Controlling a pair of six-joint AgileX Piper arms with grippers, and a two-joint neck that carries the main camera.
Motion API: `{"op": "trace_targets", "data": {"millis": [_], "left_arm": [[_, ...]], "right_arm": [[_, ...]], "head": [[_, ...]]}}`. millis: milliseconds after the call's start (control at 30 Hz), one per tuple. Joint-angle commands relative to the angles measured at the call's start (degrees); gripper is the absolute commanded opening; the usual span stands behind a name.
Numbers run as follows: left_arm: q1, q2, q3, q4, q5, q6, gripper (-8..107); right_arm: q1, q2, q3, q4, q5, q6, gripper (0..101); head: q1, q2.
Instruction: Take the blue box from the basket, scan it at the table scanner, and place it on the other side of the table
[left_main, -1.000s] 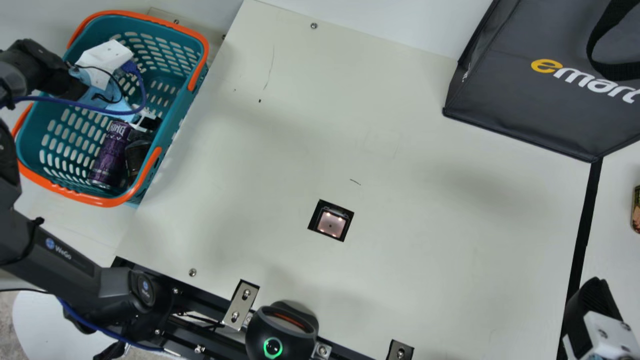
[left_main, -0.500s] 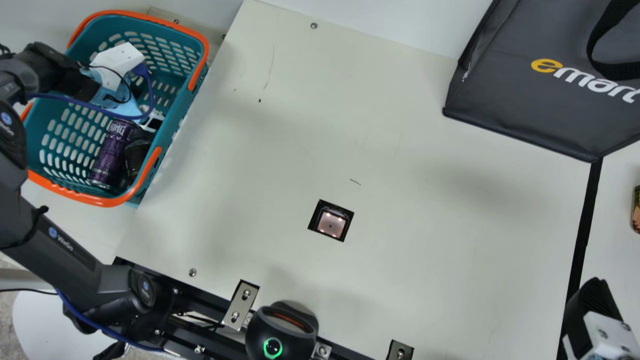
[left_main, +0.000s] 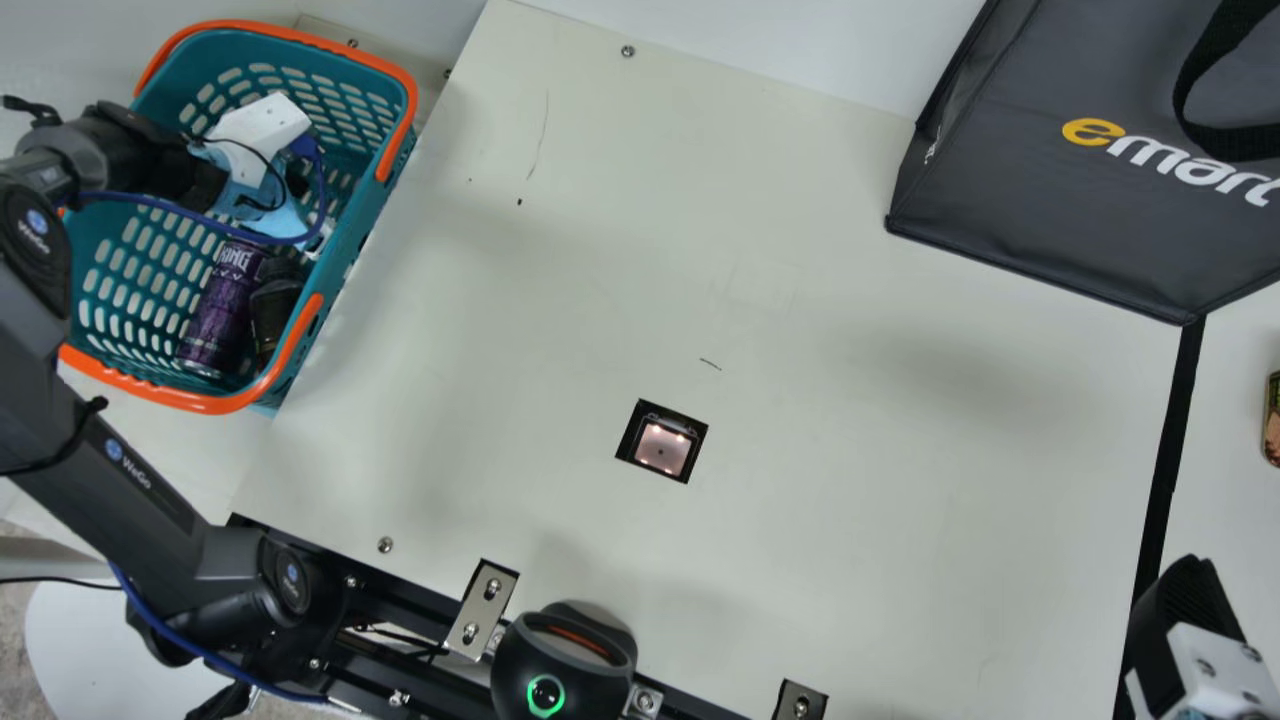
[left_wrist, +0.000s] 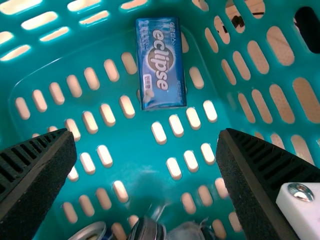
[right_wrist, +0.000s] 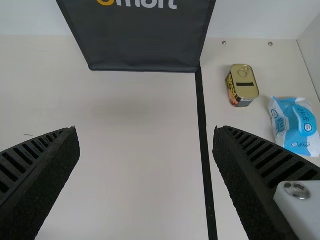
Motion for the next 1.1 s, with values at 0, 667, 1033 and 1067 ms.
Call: {"op": "trace_targets", "data": {"millis": [0, 667, 1033, 1067], "left_arm": [[-0.23, 0.32, 0.00, -0.84, -0.53, 0.29, 90], [-2.37, 4.12, 0.55, -7.26, -6.71, 5.05, 90], [-3.30, 5.39, 0.66, -9.97, -9.10, 6.83, 90], [-3.37, 5.51, 0.62, -10.10, -9.23, 6.84, 90]], "right_arm": [[0.00, 0.00, 0.00, 0.00, 0.00, 0.00, 95], [0.00, 0.00, 0.00, 0.00, 0.00, 0.00, 95], [0.00, 0.00, 0.00, 0.00, -0.06, 0.00, 95], [0.00, 0.00, 0.00, 0.00, -0.06, 0.00, 95]], "head": [[-1.57, 0.14], [-1.57, 0.14], [-1.57, 0.14], [-1.57, 0.14]]}}
